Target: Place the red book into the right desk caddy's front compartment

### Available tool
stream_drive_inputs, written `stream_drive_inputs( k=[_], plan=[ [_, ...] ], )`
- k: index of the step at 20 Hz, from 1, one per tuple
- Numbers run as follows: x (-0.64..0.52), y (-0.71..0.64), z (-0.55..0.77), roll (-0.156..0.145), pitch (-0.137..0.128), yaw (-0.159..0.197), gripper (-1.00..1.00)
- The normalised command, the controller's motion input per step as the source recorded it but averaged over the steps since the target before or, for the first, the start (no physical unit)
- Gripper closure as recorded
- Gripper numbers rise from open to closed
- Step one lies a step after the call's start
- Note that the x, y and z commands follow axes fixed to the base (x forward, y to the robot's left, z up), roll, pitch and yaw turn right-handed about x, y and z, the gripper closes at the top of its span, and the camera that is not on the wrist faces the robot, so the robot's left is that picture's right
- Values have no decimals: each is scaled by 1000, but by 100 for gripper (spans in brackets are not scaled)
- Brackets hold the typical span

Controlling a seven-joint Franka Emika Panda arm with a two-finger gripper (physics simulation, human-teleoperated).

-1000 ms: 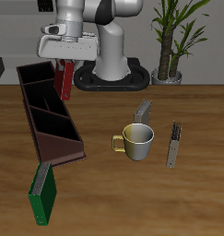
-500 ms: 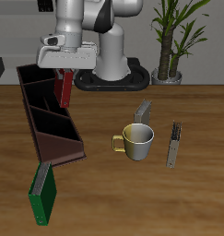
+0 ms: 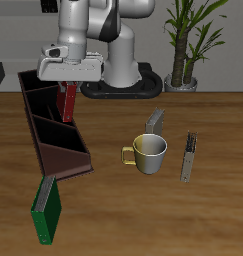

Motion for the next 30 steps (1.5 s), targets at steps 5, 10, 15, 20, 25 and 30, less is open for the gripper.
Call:
stream_drive_inputs(
  k=[5, 10, 15, 20, 25, 30],
  plan=[
    [44, -106, -107, -29, 17, -8, 100],
    [65, -51, -221, -9, 42, -1, 100],
    [63, 18, -118, -3, 19, -2, 100],
    [34, -20, -102, -6, 16, 2, 100],
    [18, -104, -68, -41, 30, -37, -100],
    [18, -33, -9, -24, 20, -4, -100]
  ],
)
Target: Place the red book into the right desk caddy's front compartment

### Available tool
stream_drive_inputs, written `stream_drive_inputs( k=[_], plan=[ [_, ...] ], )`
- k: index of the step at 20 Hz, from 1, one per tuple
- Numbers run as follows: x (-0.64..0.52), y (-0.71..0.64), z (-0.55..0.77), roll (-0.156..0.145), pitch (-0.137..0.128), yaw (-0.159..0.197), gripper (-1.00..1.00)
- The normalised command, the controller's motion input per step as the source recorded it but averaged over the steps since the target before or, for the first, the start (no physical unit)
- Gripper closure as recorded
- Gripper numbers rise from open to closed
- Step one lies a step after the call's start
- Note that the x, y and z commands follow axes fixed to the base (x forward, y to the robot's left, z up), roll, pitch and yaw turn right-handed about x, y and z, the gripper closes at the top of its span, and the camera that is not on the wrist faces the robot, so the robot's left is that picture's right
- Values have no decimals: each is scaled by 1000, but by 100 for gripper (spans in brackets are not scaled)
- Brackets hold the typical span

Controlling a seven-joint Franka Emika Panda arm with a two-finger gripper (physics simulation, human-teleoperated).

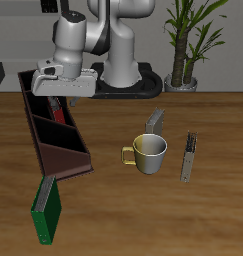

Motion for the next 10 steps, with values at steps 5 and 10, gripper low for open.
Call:
stream_drive_inputs(
  k=[5, 10],
  plan=[
    [-11, 75, 104, 19, -18, 1, -100],
    [-10, 79, 181, 19, -27, -15, -100]
  ],
)
